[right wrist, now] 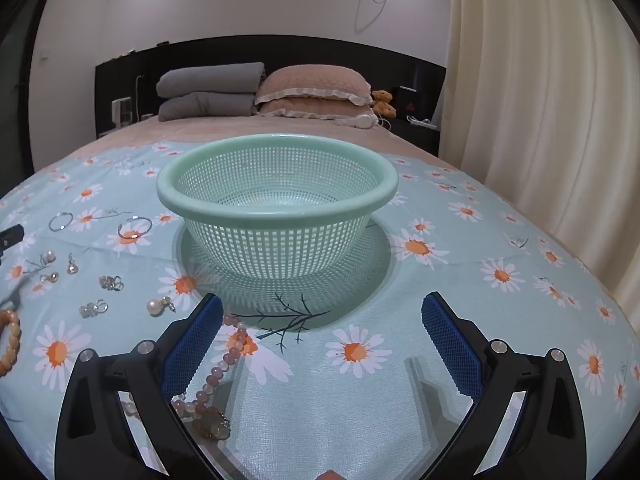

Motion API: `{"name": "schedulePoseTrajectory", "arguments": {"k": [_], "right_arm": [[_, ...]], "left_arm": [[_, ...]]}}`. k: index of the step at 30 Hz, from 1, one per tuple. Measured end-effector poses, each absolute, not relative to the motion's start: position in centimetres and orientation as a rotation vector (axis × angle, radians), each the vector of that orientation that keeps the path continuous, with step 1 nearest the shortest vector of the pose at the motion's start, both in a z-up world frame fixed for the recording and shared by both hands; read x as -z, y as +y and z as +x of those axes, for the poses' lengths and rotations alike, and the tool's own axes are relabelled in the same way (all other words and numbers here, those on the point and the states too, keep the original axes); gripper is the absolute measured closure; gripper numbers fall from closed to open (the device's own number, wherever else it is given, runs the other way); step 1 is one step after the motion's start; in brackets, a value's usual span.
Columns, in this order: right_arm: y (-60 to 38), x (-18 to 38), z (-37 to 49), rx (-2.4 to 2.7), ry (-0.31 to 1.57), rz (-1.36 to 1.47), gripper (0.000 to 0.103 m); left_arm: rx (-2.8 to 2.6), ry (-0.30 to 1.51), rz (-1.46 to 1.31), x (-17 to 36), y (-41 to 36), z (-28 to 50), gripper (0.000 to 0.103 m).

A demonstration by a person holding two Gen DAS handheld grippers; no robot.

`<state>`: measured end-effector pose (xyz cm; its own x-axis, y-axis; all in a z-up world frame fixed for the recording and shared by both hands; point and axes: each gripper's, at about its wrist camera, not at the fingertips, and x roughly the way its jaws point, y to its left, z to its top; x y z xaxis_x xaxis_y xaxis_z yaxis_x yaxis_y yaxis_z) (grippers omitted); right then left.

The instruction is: Organize jewelry

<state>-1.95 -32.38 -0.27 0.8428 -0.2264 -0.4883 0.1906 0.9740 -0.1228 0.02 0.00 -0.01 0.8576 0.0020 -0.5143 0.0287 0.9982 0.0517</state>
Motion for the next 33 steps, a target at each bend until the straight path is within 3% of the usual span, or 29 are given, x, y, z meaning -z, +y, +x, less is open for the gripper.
{"name": "schedulePoseTrajectory", "arguments": {"k": [33], "right_arm": [[-32.36,0.35,-1.9,0.219,0.522,-0.068,0.007]], "left_arm": [[0.004,0.522,0.058,-0.35,-0.15,-0.12,0.005]]}}
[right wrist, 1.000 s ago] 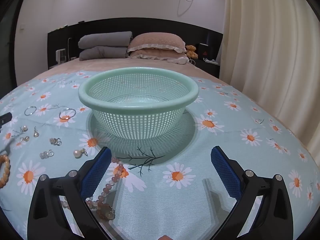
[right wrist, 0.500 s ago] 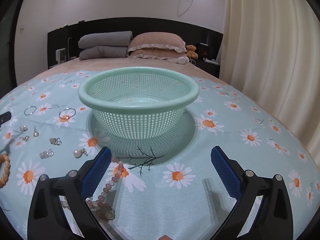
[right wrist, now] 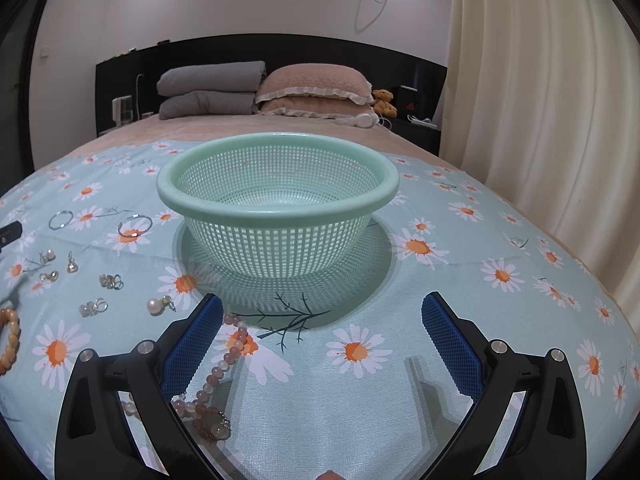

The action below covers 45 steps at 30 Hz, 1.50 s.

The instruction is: Organize jewelry

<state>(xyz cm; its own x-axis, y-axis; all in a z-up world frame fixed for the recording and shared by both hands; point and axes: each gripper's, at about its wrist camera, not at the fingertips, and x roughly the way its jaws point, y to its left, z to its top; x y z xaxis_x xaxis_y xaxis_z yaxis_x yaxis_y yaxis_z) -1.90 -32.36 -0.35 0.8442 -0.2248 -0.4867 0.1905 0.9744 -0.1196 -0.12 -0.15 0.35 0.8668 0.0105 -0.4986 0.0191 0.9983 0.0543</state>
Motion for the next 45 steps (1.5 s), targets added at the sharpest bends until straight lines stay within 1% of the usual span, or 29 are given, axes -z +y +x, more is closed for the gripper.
{"name": "schedulePoseTrajectory", "arguments": {"k": [33,45], "right_arm": [[-32.2,0.5,-1.6,0.214,0.53,-0.077,0.007],[-31.2,0.8,-0.9,0.182,0.571,-0.136,0.007]], "left_arm": [[0.014,0.536,0.054,-0.1,0.3,-0.1,0.005],[0.041,0.56,0.053,0.0,0.0,0.0,0.005]]}}
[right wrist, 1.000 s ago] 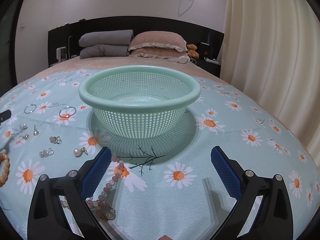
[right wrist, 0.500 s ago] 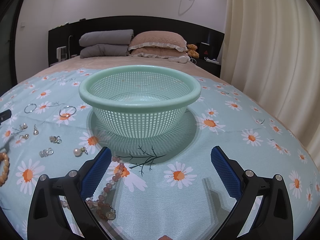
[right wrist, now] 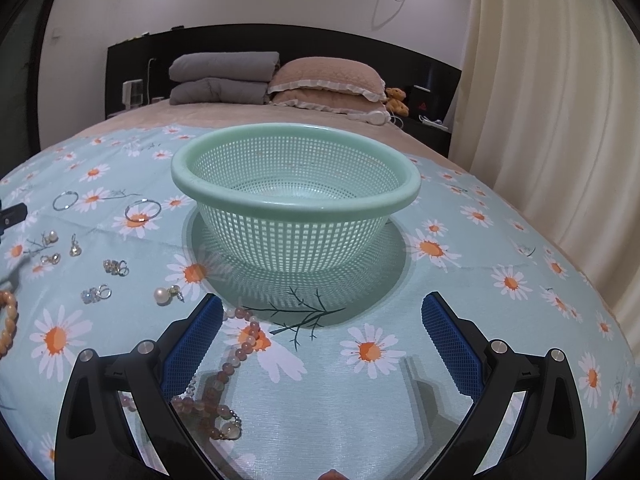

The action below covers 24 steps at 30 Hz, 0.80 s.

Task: Organize jewelry
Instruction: 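Reach right gripper to pink bead necklace while left gripper reaches silver hoop earring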

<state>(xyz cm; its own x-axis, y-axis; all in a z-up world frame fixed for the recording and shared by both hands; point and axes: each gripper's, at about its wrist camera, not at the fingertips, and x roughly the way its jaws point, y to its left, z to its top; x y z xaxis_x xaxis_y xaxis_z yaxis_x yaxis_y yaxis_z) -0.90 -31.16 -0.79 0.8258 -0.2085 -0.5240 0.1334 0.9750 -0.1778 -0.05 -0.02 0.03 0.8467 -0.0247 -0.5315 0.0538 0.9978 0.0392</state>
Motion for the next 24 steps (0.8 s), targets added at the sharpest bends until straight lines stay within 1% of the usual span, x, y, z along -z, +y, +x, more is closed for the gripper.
{"name": "schedulePoseTrajectory", "arguments": {"k": [3,8,11,16,24], "right_arm": [[-30.5,0.9,-0.2,0.144,0.607,-0.154,0.007],[-29.4,0.2,0.1,0.094,0.613,-0.15,0.007],[-29.0,-0.1,0.7,0.087,0.666,-0.13,0.008],[-28.3,-0.5,1.2,0.087,0.691,-0.124,0.008],[-28.1,0.3,2.0,0.114,0.758,-0.11,0.008]], "left_arm": [[0.064,0.586,0.044,0.0,0.1,0.9,0.005],[0.08,0.59,0.049,-0.6,0.0,1.8,0.005],[0.081,0.593,0.083,-1.3,-0.3,2.9,0.005],[0.107,0.611,0.107,-2.1,-0.8,4.6,0.005],[0.109,0.661,0.136,-1.7,-1.2,7.4,0.005]]}}
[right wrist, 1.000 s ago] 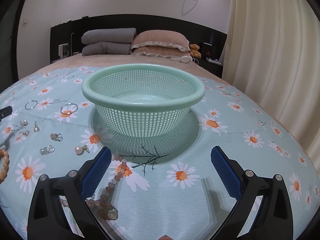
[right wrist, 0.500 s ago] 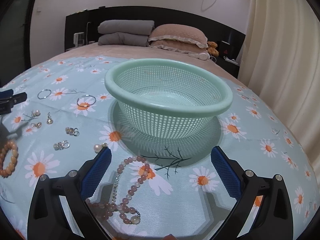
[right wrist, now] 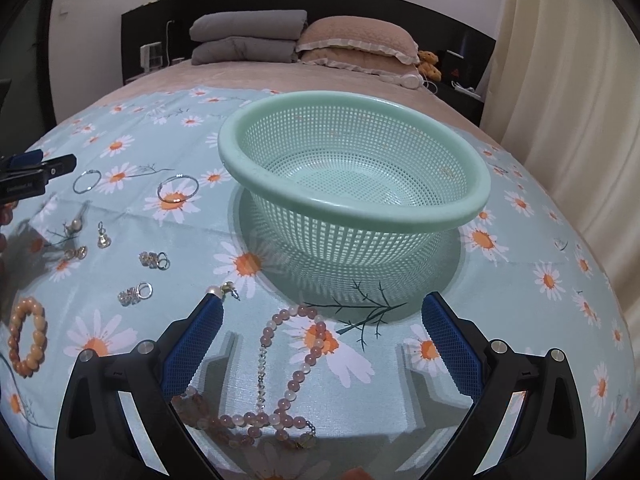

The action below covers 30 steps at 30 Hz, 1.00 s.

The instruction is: Organize jewelry

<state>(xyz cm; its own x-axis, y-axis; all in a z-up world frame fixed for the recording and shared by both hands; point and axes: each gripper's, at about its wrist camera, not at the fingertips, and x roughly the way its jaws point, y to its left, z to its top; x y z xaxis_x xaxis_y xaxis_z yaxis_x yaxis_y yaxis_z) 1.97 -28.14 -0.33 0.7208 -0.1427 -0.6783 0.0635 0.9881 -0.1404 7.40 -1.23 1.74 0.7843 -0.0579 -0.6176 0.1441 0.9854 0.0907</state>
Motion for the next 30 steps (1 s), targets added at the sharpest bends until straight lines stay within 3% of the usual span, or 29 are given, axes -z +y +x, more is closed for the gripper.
{"name": "schedulePoseTrajectory", "arguments": {"k": [8,10,11,16,20,23,29,30], "right_arm": [[-28.3,1.9,2.5,0.119,0.83,-0.096,0.009],[-28.4,2.6,2.6,0.099,0.86,-0.081,0.018],[-28.5,2.7,2.6,0.076,0.868,-0.052,0.031],[-28.6,2.9,2.4,0.05,0.875,-0.021,0.038],[-28.5,2.7,2.4,0.048,0.879,-0.029,0.075],[-28.5,2.6,2.4,0.035,0.883,-0.025,0.092],[-28.6,2.1,2.0,0.026,0.877,0.001,0.093],[-28.6,1.9,1.9,0.024,0.877,-0.004,0.097]], "left_arm": [[0.122,0.779,0.134,0.2,-1.5,10.0,0.005],[0.123,0.813,0.132,0.9,-1.5,10.6,0.011],[0.123,0.841,0.132,1.3,-1.5,10.9,0.017],[0.147,0.865,0.116,1.8,-1.3,11.1,0.022],[0.173,0.847,0.141,1.7,-2.0,10.5,0.044],[0.176,0.84,0.153,1.6,-2.2,10.4,0.057],[0.189,0.841,0.117,1.2,-1.6,10.1,0.061],[0.188,0.835,0.116,1.1,-1.6,9.9,0.099]]}}
